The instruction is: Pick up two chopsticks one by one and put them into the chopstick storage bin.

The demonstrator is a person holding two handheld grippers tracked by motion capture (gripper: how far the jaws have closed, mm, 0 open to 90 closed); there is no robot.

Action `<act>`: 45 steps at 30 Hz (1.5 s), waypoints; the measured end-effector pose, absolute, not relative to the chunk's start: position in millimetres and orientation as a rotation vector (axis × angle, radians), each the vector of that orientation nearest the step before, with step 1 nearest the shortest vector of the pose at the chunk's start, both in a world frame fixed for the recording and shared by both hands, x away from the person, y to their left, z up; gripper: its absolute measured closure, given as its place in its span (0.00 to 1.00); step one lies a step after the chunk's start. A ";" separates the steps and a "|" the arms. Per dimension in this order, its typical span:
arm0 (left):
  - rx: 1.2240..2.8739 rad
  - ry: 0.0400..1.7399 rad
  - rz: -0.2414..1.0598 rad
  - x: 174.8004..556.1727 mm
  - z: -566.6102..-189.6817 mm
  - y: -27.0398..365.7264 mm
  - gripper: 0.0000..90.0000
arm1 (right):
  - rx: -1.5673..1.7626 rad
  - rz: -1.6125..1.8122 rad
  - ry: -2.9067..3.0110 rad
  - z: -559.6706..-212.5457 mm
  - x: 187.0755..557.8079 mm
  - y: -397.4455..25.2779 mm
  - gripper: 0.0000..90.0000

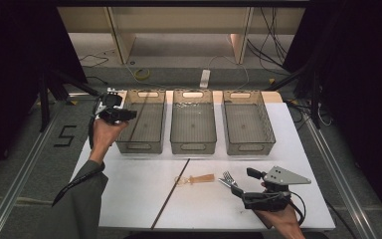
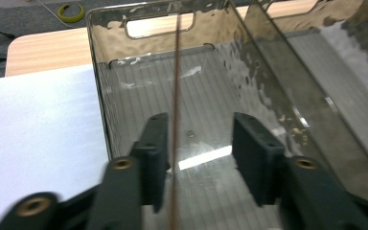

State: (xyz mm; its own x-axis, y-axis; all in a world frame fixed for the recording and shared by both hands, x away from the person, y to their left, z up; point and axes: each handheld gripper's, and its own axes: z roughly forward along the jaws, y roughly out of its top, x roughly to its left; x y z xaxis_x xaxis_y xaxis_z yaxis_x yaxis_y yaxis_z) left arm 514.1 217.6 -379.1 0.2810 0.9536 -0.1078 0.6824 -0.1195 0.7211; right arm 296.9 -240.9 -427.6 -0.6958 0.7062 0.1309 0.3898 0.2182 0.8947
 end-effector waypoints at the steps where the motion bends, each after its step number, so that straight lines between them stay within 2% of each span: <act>1: 1.856 1.474 0.500 511.7 -376.3 218.0 0.57 | 1.027 1.466 2.194 -427.9 297.1 -241.0 0.21; 4: 1.796 1.490 0.398 500.1 -368.8 215.9 0.46 | 1.027 1.465 2.191 -427.5 296.8 -241.0 0.21; 12: 1.886 1.389 0.292 460.2 -367.1 196.4 0.28 | 1.023 1.454 2.196 -428.0 296.6 -240.7 0.21; 27: 2.054 1.311 0.228 426.6 -366.3 170.2 0.20 | 1.011 1.450 2.200 -427.1 295.7 -240.8 0.21; 45: 2.290 1.315 0.165 391.3 -408.5 143.5 0.17 | 1.009 1.440 2.209 -427.8 295.9 -240.1 0.21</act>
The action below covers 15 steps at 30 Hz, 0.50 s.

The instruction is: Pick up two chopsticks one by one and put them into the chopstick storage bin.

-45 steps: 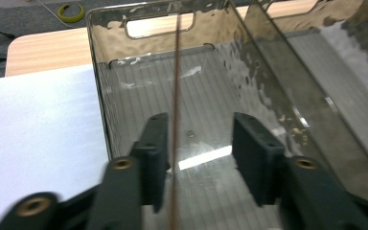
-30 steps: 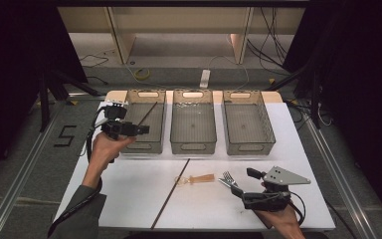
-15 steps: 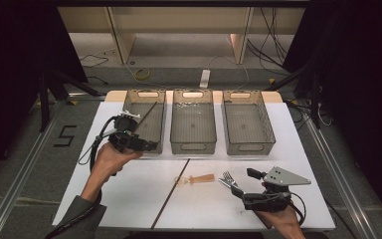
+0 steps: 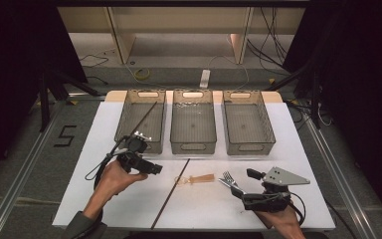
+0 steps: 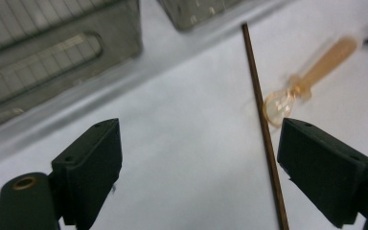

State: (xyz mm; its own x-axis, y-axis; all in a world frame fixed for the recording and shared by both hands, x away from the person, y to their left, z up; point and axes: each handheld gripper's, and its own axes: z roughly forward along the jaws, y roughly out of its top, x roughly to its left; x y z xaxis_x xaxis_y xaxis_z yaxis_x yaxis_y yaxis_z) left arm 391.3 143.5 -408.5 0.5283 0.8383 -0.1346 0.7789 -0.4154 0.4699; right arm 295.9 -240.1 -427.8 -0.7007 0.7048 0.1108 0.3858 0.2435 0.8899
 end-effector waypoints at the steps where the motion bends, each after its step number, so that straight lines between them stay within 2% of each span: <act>1: 2.302 1.312 0.162 389.7 -410.0 142.7 0.17 | 1.010 1.442 2.208 -427.6 295.9 -240.1 0.21; 15: 2.445 1.246 0.081 367.3 -430.0 115.6 0.24 | 1.006 1.437 2.218 -428.1 295.9 -239.8 0.21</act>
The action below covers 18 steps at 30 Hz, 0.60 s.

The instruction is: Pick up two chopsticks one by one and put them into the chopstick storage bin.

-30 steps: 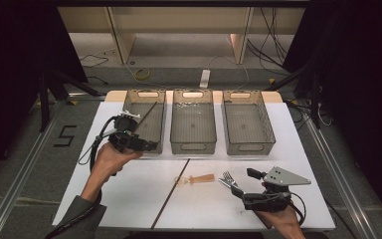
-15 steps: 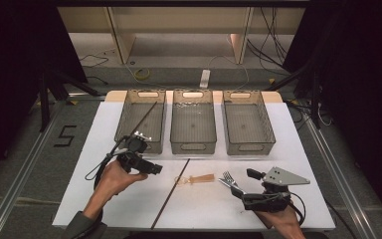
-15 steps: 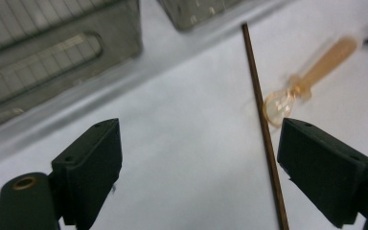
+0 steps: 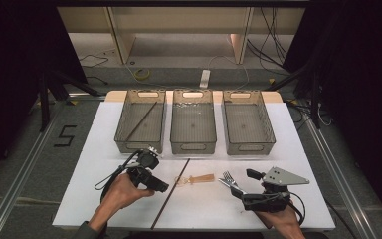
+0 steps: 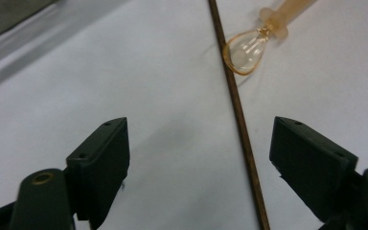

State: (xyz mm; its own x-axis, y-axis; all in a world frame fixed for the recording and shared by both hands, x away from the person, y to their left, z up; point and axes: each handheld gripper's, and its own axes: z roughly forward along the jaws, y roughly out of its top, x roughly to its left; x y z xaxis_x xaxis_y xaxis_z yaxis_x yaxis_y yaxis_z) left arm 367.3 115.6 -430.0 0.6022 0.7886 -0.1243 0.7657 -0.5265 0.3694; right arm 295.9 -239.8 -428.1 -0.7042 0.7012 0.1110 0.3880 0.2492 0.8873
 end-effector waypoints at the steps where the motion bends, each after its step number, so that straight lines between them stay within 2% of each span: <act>1: 2.450 1.238 0.071 366.3 -431.4 114.1 0.26 | 1.005 1.440 2.217 -428.0 296.1 -239.9 0.21; 10: 2.513 1.201 0.023 361.2 -443.3 101.5 0.37 | 1.001 1.428 2.229 -428.4 295.8 -238.7 0.21; 18: 2.565 1.157 0.030 357.1 -448.8 92.2 0.47 | 1.002 1.436 2.231 -428.6 295.9 -238.4 0.21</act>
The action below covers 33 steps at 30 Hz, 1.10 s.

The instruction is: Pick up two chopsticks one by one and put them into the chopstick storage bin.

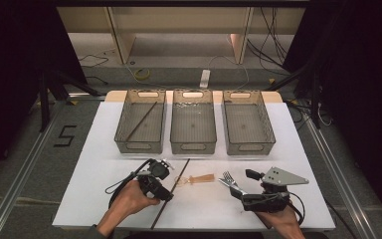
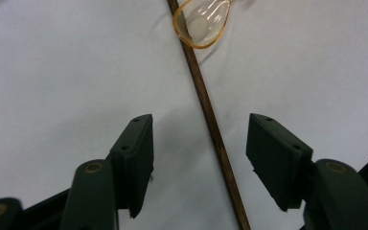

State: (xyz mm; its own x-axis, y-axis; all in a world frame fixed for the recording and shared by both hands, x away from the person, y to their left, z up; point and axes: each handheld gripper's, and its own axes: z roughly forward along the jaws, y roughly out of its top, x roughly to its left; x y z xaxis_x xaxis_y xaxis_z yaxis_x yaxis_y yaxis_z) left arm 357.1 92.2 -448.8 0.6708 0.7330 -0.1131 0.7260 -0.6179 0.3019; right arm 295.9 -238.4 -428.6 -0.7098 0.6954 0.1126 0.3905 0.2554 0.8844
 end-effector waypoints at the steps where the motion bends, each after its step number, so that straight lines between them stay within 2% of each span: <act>1: 2.565 1.160 0.022 356.6 -449.8 91.4 0.49 | 0.999 1.431 2.232 -428.7 295.7 -238.0 0.21; 11: 2.605 1.146 0.029 354.7 -456.0 86.8 0.66 | 0.995 1.430 2.232 -428.7 295.8 -237.9 0.22; 23: 2.649 1.105 0.049 352.0 -461.2 81.3 0.74 | 0.989 1.428 2.233 -428.6 295.7 -237.4 0.22; 33: 2.660 1.127 0.075 354.3 -461.1 85.0 0.90 | 0.986 1.424 2.235 -428.6 295.5 -237.0 0.22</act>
State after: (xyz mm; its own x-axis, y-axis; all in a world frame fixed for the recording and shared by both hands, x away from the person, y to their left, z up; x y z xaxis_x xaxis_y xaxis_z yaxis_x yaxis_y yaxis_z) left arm 354.3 85.0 -461.1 0.6996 0.7128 -0.0497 0.6998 -0.6694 0.2492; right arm 295.5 -237.0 -428.6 -0.7142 0.6930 0.0986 0.3821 0.2680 0.8844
